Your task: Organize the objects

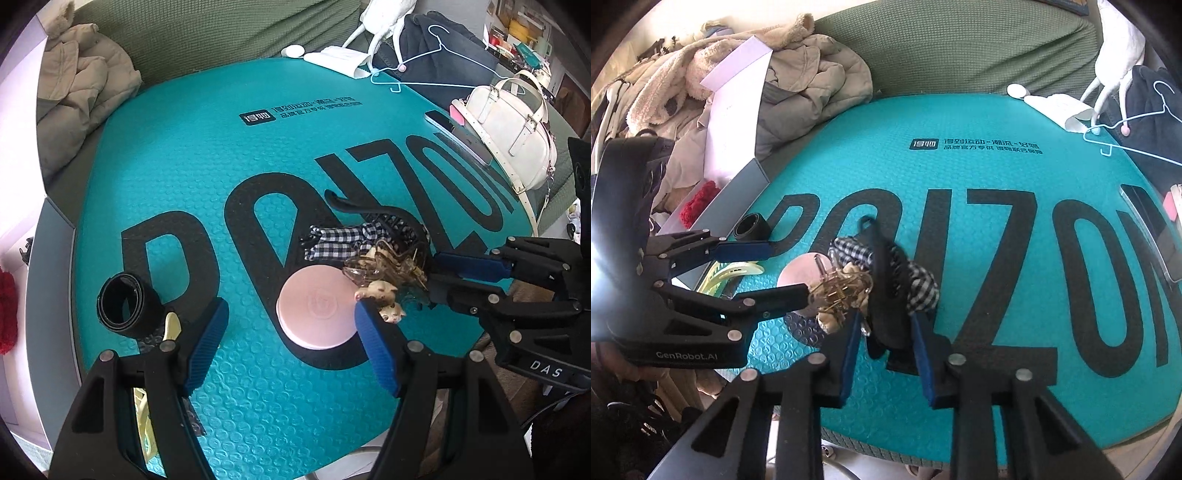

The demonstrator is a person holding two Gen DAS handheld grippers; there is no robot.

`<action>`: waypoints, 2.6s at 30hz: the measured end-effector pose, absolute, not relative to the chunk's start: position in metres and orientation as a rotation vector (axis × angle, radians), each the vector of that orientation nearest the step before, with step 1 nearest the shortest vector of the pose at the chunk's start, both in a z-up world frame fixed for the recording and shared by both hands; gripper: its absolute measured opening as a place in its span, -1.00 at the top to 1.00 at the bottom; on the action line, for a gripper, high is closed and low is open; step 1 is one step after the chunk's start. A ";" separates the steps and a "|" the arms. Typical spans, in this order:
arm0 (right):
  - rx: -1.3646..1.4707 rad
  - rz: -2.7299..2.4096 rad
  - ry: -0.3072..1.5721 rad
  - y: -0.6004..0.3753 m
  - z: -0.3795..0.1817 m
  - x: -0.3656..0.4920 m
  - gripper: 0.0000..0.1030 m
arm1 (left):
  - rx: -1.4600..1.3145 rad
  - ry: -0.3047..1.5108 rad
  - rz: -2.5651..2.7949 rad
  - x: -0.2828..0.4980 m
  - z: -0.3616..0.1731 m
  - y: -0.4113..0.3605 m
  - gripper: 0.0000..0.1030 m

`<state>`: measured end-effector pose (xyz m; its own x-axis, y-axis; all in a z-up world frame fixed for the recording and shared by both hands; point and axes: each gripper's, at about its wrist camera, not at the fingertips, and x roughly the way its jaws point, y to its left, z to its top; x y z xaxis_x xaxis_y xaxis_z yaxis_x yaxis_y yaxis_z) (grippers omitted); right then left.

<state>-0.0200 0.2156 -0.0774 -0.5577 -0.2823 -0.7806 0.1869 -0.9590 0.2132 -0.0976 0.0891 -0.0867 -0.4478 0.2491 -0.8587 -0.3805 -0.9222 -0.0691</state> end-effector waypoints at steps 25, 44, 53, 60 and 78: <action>1.391 -2.685 -0.186 0.251 -0.077 0.003 0.52 | -1.388 0.254 2.340 -0.082 -0.102 0.102 0.03; 1.404 -2.661 -0.239 0.249 -0.084 -0.015 0.59 | -1.365 0.269 2.362 -0.095 -0.103 0.107 0.03; 1.346 -2.696 -0.246 0.249 -0.069 -0.006 0.60 | -1.349 0.237 2.376 -0.089 -0.088 0.099 0.04; 1.302 -2.714 -0.233 0.244 -0.051 0.003 0.60 | -1.321 0.242 2.399 -0.076 -0.067 0.093 0.04; 1.200 -2.623 -0.122 0.183 -0.017 0.020 0.60 | -1.340 0.187 2.501 -0.039 -0.027 0.043 0.04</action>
<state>0.0200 0.1831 -0.0171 -0.6279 -0.2634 -0.7323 0.1943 -0.9643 0.1802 -0.0394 0.0427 -0.0272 -0.5216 0.1974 -0.8301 -0.3184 -0.9476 -0.0253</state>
